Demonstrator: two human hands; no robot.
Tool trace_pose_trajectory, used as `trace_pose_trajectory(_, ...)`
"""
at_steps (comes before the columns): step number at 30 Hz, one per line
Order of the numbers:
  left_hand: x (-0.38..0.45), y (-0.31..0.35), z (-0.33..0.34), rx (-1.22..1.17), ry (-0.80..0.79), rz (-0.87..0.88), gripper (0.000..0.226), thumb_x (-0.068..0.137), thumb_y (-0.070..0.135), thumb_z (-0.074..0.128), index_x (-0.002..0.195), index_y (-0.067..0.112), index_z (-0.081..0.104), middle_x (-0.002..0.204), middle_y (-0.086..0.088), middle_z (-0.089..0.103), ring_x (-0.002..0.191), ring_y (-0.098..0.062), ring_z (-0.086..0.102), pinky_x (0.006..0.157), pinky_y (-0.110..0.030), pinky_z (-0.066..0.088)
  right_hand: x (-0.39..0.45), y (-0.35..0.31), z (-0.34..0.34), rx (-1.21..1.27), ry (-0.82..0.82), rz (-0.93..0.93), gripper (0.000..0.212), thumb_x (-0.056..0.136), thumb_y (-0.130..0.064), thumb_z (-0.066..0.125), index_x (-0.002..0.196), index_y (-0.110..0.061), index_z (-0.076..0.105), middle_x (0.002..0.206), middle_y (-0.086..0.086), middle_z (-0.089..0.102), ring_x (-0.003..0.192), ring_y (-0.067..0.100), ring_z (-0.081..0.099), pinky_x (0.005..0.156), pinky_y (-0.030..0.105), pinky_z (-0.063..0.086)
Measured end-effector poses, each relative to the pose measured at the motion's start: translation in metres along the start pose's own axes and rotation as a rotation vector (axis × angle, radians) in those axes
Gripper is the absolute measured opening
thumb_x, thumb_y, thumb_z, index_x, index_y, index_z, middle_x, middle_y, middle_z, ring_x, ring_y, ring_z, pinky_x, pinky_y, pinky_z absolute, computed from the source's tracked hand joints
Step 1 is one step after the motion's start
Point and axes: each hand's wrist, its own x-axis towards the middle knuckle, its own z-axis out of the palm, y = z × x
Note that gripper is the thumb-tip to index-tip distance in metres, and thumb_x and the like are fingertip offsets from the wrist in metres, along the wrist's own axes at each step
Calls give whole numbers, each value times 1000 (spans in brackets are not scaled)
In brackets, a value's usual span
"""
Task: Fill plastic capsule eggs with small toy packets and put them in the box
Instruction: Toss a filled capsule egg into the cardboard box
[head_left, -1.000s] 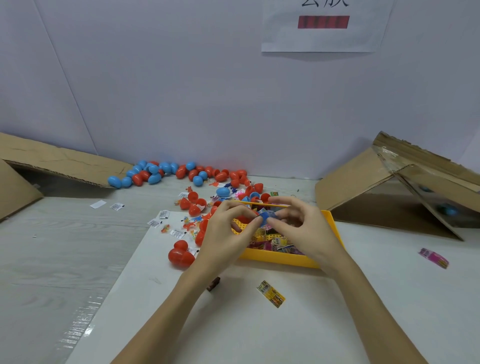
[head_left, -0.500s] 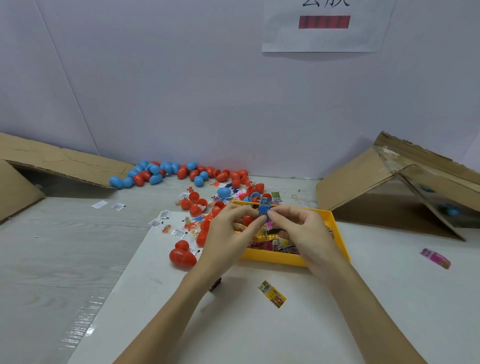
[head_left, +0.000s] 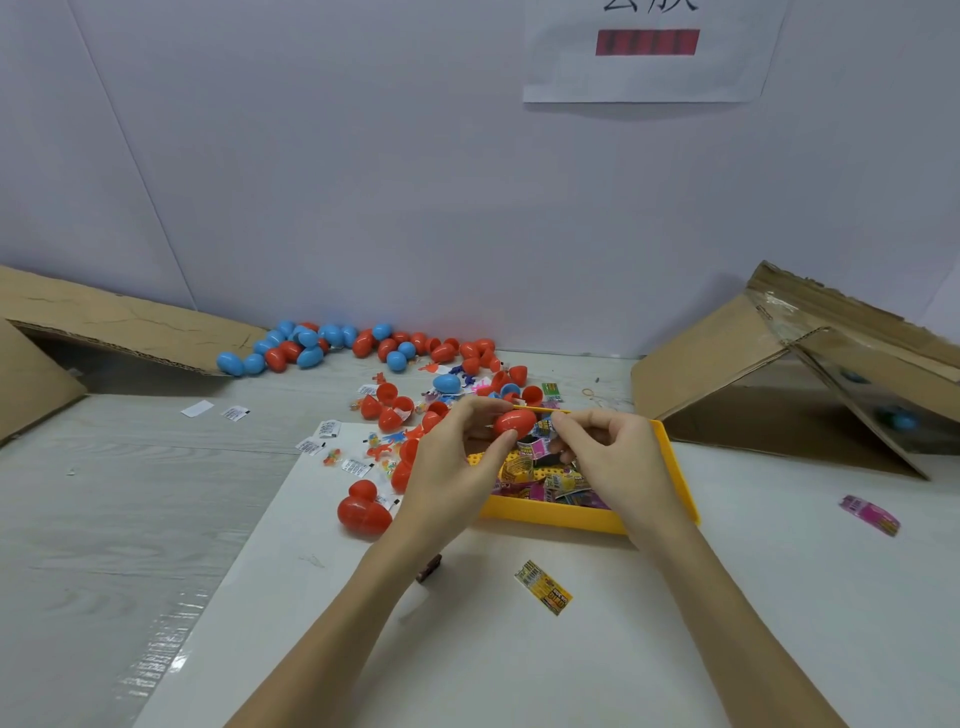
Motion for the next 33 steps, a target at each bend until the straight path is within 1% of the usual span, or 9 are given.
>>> trace_pose_trajectory(4,1,-1,-1,9,1,7,29,95,21,72,123,22,64,111,15,69,102,3,65,85,-13,54,-1,-1,-1,-7,-22,-15,22,101,-28,66,82,-23,77,74,-10,76,71,4,71,67,18,54)
trace_pose_trajectory(9,0,2,0,-20,-18,-7,27,93,24,73,118,30,64,109,18,70,102,4,66,83,-12,53,-3,-2,0,-69,18,-81,22,100,-27,66,82,-23,77,74,-9,75,75,7,71,76,31,60)
trace_pose_trajectory(12,1,1,0,-13,5,-13,28,94,22,73,120,26,64,110,16,70,102,2,66,84,-14,54,-3,-3,-3,-113,64,-122,18,100,-29,66,88,-20,78,76,-7,75,78,9,72,78,36,62)
trace_pose_trajectory(18,0,3,-1,-25,-16,-8,26,94,23,73,120,22,66,110,13,71,102,0,67,85,-16,55,-6,-3,0,-189,5,-133,18,100,-30,66,86,-24,76,75,-10,74,76,5,70,77,33,62)
trace_pose_trajectory(22,0,3,-1,-21,-33,-11,27,95,21,71,122,20,68,111,11,71,103,-2,67,88,-19,56,-5,-1,1,-186,-55,-108,17,101,-33,64,94,-23,76,81,-9,75,81,8,72,78,32,62)
trace_pose_trajectory(24,-1,3,-2,-13,-35,0,28,95,19,71,123,20,69,111,12,71,102,-1,67,87,-18,56,-3,-1,1,-125,-89,-76,17,101,-34,63,98,-23,76,82,-6,77,81,8,73,73,29,61)
trace_pose_trajectory(27,-1,3,-3,-17,-36,15,29,95,16,72,124,19,70,112,9,72,102,-3,68,87,-20,57,-4,-4,1,67,-133,-18,13,100,-31,67,98,-23,77,81,-3,79,74,7,74,61,20,55)
trace_pose_trajectory(30,-1,3,-2,-62,-20,-18,31,95,16,71,126,18,70,113,5,73,102,-7,70,88,-23,59,-5,-4,2,178,-130,-5,5,94,-22,75,99,-23,76,88,-5,80,85,11,77,66,18,57)
trace_pose_trajectory(33,0,2,-2,-121,0,-79,27,97,18,68,124,20,70,105,6,75,96,-8,72,85,-25,60,-6,-4,3,177,-103,-39,19,91,-17,78,102,-32,74,96,-16,78,94,3,74,75,16,58)
